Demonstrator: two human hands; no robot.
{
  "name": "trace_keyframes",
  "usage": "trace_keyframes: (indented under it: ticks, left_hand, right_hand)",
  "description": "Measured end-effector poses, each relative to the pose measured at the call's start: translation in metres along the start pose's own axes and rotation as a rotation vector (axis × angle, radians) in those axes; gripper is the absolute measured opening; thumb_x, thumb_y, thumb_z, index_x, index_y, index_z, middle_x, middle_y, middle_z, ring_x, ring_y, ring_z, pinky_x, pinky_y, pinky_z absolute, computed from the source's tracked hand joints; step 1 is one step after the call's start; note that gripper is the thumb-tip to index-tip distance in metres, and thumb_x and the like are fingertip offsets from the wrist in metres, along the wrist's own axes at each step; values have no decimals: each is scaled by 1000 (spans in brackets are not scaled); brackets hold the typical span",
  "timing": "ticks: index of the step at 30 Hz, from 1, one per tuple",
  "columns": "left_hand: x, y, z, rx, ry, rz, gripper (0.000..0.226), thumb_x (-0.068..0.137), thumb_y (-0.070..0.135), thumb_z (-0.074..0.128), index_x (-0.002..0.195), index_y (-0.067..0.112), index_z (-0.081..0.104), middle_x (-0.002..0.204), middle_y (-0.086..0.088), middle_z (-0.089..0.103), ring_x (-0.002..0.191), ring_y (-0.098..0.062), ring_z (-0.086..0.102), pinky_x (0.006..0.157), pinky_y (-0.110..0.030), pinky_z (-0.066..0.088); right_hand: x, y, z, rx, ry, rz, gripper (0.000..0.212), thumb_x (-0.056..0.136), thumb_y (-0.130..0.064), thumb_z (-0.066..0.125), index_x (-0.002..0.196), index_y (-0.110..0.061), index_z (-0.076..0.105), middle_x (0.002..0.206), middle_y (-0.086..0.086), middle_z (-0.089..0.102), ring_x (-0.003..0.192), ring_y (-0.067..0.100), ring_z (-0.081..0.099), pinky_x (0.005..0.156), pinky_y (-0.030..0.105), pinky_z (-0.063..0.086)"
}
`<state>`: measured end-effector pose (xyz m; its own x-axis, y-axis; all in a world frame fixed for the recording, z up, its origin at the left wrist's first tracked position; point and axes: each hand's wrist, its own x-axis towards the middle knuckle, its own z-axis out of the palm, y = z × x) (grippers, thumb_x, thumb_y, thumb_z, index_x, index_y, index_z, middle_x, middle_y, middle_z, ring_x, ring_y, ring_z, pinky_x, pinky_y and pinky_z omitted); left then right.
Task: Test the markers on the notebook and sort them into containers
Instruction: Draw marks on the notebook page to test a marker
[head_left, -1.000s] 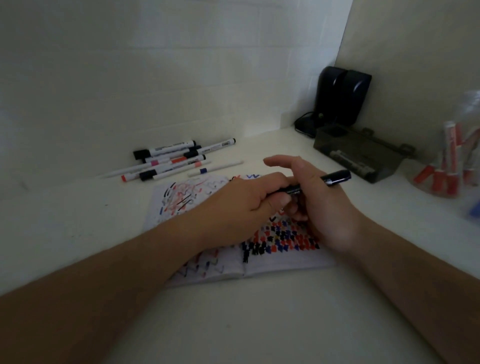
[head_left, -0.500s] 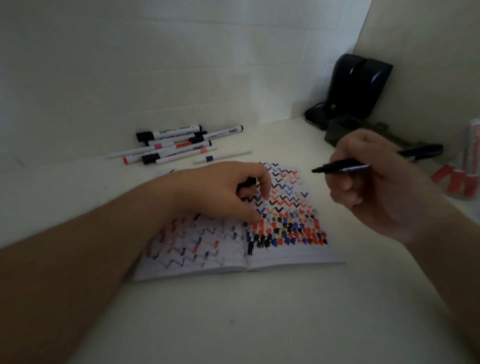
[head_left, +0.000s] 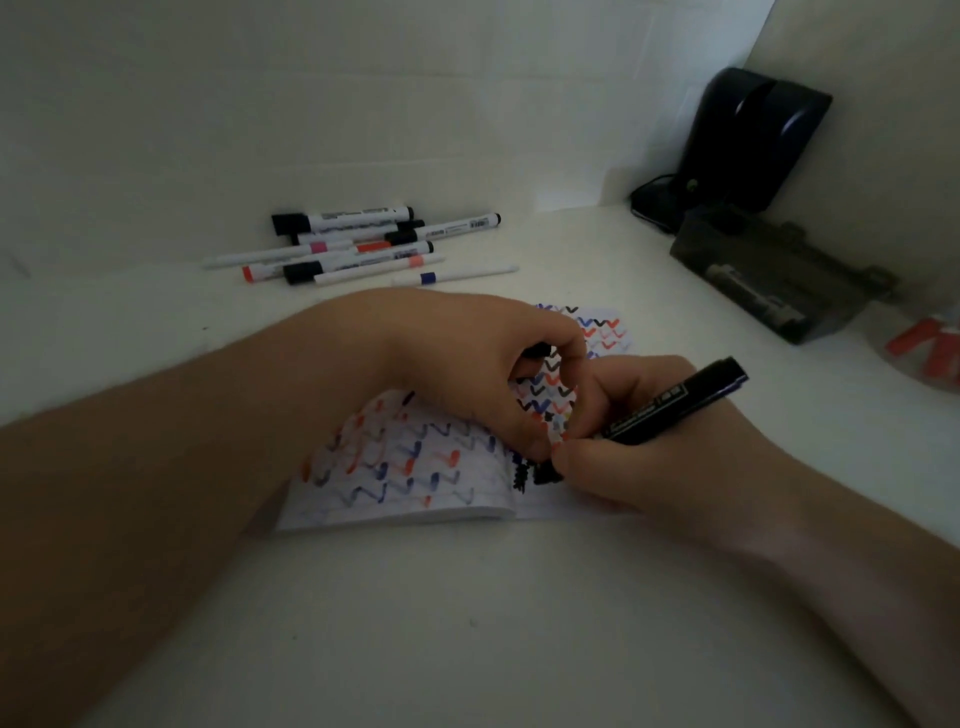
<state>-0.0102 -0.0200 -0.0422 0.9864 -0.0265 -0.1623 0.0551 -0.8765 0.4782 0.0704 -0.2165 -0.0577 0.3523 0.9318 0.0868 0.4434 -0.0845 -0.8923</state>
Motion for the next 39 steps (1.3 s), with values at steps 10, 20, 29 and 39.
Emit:
trace_keyframes:
  ticks: [10,20,29,39]
  left_hand:
    - [3,-2,1,11,-15,-8,57,65,54,87,110,53,53,72,37,51,69,9,50,66,-26,38]
    - [4,-1,1,32,-1,-3,56,65,57,89,108,50,54,73,36,51,71,12,50,64,-21,36]
    - [2,1,0,27,-16,-6,58,65,60,88,111,52,54,89,34,57,83,12,55,74,-25,44]
    - [0,4,0,14,-22,-4,59,66,57,89,113,51,55,95,34,59,87,9,57,80,-29,51]
  right_hand:
    - [6,2,-1,-14,-16,-59,14,71,-10,87,74,-15,73,72,16,74,64,44,68,58,55,56]
    - [5,2,-7,-109,-5,66,21,83,0,76,67,-7,64,59,17,64,43,13,55,43,26,46]
    - [6,0,-5,-398,-75,73,21,90,-25,69,70,-26,63,60,-8,59,50,4,52,53,23,44]
    - [2,-3,-3,62,-13,81,14,72,-1,65,63,-1,54,55,13,55,43,18,49,44,25,40]
